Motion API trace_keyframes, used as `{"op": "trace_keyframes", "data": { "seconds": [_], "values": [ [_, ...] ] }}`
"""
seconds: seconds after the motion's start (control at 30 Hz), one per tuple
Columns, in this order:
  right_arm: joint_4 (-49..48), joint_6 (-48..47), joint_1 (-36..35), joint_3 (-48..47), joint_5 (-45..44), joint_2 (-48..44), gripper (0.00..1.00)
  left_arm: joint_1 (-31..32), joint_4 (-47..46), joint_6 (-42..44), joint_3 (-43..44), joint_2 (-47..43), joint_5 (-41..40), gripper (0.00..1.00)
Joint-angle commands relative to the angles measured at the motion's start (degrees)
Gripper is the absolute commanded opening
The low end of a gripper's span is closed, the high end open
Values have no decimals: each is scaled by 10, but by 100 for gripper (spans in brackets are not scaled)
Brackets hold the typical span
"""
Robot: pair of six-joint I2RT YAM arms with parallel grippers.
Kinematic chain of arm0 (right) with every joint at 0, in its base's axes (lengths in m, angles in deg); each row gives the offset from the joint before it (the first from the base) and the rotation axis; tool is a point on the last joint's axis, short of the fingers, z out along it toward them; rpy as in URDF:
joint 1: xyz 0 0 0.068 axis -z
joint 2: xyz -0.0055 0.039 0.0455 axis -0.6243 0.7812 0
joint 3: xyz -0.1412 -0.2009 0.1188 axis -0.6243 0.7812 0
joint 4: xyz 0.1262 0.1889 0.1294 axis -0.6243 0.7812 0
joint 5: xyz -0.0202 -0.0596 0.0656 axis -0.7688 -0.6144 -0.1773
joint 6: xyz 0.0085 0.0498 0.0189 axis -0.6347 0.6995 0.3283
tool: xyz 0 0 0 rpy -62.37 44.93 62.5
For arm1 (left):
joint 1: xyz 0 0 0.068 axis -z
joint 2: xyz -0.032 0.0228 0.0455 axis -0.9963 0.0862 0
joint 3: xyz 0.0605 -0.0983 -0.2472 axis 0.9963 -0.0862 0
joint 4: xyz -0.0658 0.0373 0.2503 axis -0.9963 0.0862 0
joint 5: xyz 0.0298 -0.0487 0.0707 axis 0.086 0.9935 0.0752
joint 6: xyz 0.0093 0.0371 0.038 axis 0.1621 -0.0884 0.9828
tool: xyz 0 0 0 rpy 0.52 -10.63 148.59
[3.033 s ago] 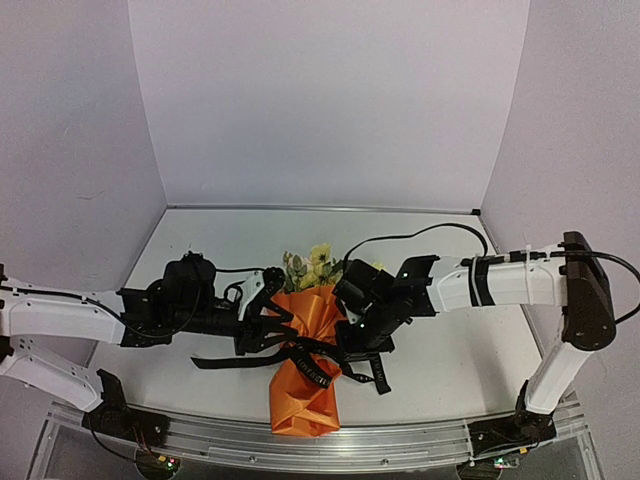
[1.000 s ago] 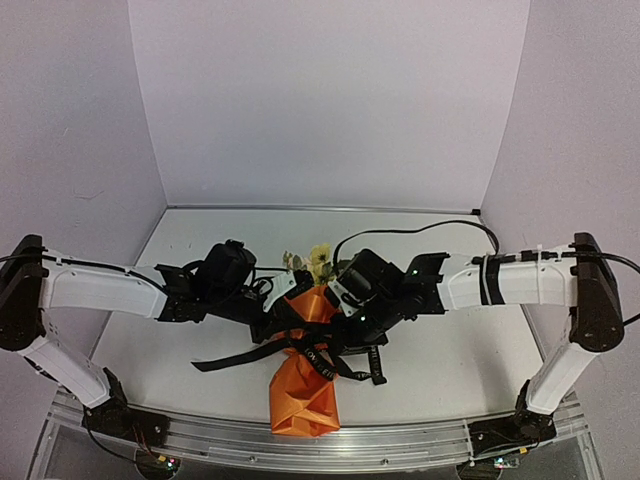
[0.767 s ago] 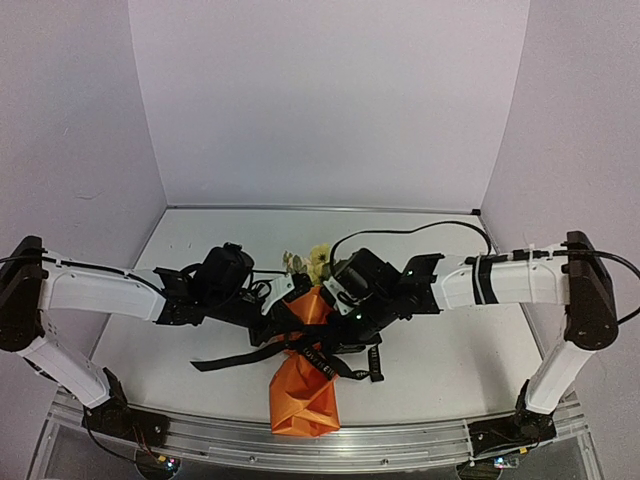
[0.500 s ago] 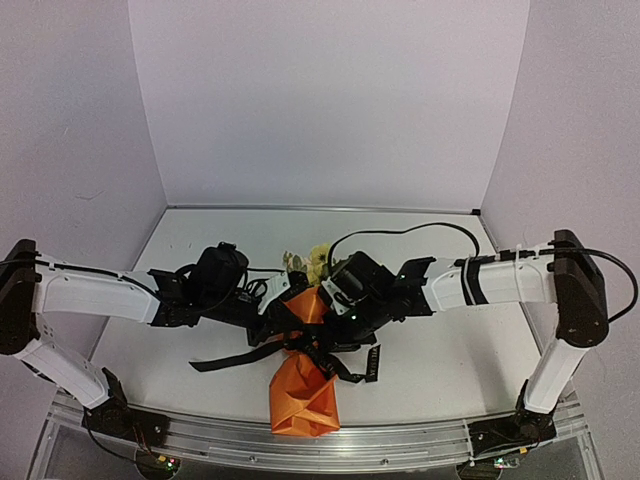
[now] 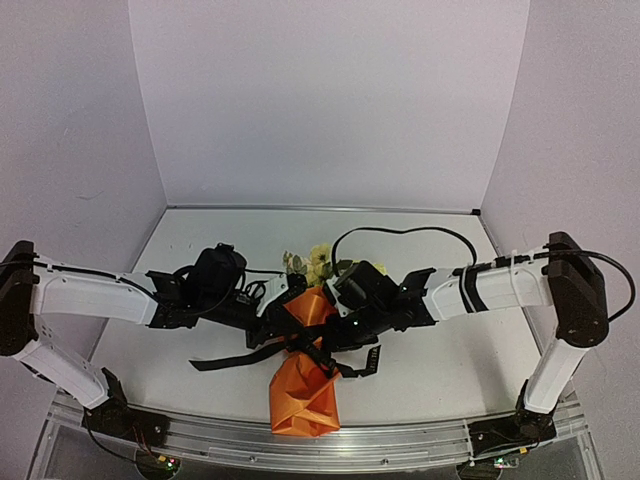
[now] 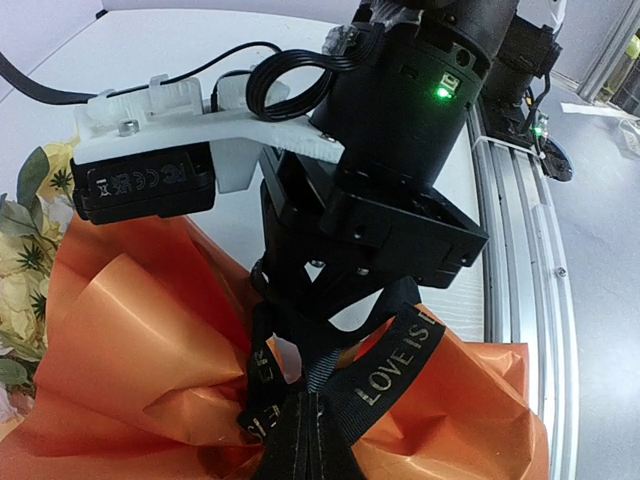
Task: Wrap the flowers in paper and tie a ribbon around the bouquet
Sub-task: Cross the half-tied ribbon over the folded bouquet.
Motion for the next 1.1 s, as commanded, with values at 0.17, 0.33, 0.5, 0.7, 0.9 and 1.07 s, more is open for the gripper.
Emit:
{"op": "trace_keyframes", "data": {
  "seconds": [0.17, 0.33, 0.5, 0.7, 0.9, 1.07],
  "values": [
    [-77, -54, -7, 25, -55, -18, 0, 0, 26, -7, 20, 33, 23, 1],
    [-82, -70, -14, 22, -61, -15, 0, 0, 25, -7, 19, 31, 22, 7],
    [-87, -81, -17, 20, -61, -10, 0, 0, 34, -8, 29, 37, 9, 17],
    [-86, -101, -23, 22, -73, -15, 0, 0, 27, -15, 26, 17, -1, 30],
    [-87, -106, -23, 19, -70, -6, 0, -1, 9, -26, 13, -21, -5, 43],
    [-87, -108, -23, 17, -69, -2, 0, -8, -5, -38, 4, -38, -5, 47]
  ]
}}
